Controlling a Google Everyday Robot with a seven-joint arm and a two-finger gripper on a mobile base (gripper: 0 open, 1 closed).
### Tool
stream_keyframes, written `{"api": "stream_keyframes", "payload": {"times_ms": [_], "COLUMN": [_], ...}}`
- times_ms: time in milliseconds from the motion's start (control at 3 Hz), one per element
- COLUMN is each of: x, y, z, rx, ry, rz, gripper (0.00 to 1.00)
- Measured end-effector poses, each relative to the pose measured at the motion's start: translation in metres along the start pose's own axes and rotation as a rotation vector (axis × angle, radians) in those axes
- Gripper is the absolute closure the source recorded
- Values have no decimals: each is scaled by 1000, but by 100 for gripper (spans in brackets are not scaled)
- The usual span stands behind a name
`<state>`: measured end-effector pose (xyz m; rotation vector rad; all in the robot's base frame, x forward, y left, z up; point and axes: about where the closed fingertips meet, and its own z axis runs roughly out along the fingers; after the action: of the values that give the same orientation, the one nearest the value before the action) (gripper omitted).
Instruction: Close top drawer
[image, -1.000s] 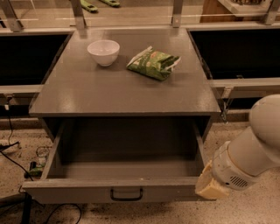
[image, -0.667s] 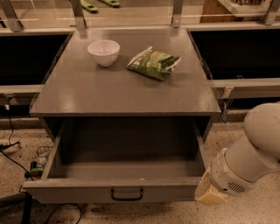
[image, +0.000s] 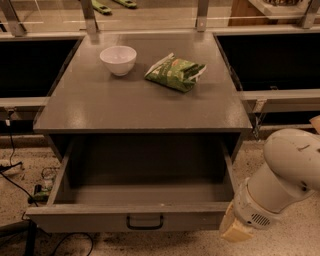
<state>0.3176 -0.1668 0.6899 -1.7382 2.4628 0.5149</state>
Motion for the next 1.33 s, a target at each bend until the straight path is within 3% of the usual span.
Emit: {"api": "stream_keyframes", "payload": {"times_ms": [667, 1000, 1333], "x": [-2, -2, -2], "y": [-34, -34, -34], "z": [16, 16, 16], "rx": [38, 38, 38], "ry": [-34, -34, -34], "rz": [61, 61, 61], "gripper": [97, 74, 43]}}
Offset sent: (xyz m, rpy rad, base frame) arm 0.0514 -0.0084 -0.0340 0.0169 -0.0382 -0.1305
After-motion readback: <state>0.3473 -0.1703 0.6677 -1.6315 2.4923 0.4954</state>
